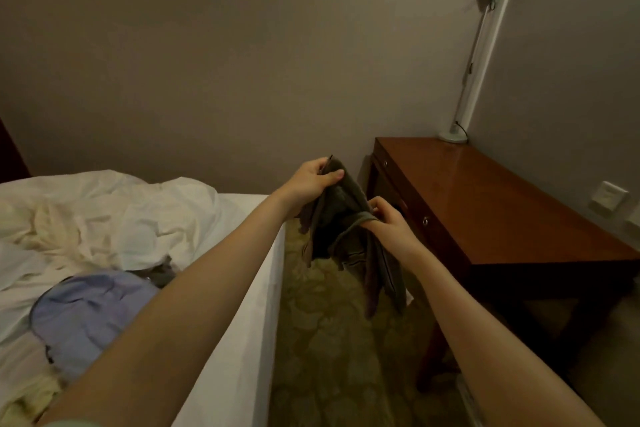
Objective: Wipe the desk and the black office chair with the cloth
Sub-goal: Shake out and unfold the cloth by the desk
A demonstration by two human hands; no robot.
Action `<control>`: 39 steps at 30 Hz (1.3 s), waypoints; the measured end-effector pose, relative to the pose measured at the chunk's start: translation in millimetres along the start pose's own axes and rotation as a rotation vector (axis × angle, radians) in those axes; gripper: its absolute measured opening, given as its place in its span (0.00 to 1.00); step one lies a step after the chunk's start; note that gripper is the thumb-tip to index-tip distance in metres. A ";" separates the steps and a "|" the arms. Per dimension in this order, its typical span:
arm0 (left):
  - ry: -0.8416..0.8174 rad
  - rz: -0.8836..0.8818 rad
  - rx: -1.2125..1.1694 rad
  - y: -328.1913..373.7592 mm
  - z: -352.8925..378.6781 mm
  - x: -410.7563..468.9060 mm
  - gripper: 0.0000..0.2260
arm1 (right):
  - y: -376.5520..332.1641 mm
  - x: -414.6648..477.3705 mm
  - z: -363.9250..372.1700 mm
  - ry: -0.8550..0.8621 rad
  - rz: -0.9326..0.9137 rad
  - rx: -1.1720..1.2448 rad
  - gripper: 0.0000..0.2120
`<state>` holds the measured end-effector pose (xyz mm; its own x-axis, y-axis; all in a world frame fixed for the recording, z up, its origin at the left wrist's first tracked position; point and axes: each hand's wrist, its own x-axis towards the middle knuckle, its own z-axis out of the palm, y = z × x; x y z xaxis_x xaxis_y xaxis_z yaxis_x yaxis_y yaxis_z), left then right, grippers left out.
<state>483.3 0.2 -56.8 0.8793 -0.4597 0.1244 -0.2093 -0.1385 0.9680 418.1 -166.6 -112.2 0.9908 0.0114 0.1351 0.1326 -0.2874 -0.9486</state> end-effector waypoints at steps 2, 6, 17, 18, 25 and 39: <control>0.030 0.021 -0.034 -3.2 -2.5 19.9 0.07 | 0.3 17.8 -2.9 0.000 0.002 -0.054 0.12; 0.095 0.044 -0.058 -12.0 -4.4 64.8 0.07 | 8.1 55.6 -5.9 -0.106 0.069 -0.084 0.24; 0.148 0.061 -0.042 -26.2 -4.6 225.4 0.12 | 33.8 197.6 -67.7 -0.070 0.211 0.012 0.15; 0.150 0.057 -0.042 -25.0 -5.7 240.8 0.12 | 34.7 212.2 -75.6 -0.062 0.193 -0.001 0.14; 0.285 0.071 -0.086 -25.9 -24.6 351.8 0.08 | 64.5 322.5 -123.6 0.087 0.000 -0.266 0.19; 0.364 -0.379 0.020 -128.5 -145.1 524.6 0.21 | 98.0 521.4 -151.4 0.551 0.190 0.132 0.16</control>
<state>1033.6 -95.8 -84.2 0.9859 -0.0399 -0.1625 0.1473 -0.2539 0.9560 943.4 -333.9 -91.4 0.8418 -0.5371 0.0543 -0.0086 -0.1138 -0.9935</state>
